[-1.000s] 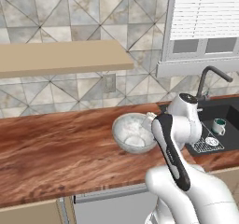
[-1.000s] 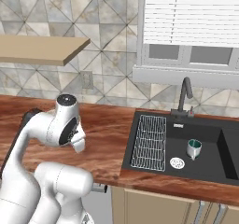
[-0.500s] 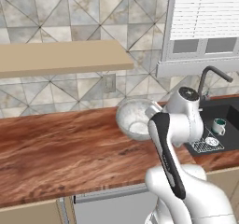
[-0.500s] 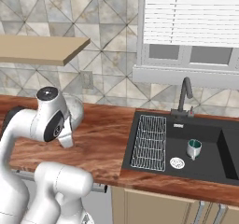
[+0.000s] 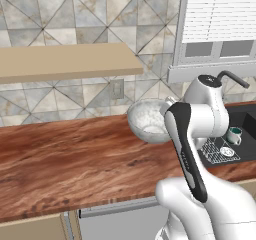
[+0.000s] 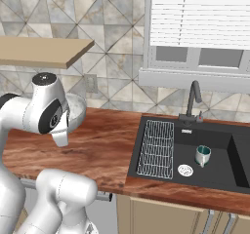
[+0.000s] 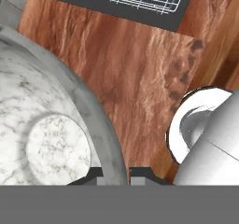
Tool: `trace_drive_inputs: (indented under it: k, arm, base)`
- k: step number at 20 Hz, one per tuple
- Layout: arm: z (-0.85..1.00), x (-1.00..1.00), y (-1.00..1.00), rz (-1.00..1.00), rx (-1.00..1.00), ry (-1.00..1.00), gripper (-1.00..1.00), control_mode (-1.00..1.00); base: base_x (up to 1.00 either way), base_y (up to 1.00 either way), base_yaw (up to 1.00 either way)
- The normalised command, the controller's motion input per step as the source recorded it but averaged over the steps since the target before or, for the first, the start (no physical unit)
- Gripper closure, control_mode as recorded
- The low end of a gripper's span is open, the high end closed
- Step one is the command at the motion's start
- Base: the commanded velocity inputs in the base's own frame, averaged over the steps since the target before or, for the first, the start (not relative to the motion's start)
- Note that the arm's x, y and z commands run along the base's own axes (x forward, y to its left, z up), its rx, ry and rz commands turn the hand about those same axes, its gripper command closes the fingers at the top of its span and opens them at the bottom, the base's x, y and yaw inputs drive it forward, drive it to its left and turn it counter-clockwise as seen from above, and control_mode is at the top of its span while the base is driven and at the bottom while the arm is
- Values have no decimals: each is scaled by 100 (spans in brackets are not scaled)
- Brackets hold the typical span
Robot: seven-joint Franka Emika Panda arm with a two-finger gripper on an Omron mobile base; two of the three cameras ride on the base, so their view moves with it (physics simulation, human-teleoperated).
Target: Pick the mug and place it in the sink. Pick the bowl and place it in the open cabinet and then close the cabinet.
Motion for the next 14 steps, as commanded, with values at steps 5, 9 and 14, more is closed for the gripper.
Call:
trace_drive_inputs:
  k: [5, 9, 14]
  arm:
    - [34, -37, 0, -12, 1, 1, 100, -100]
    - [14, -41, -1, -15, 0, 0, 100, -100]
    - [2, -47, -21, -13, 0, 0, 100, -100]
  base:
    - [0, 0, 0]
    - [0, 0, 0]
    - [0, 0, 0]
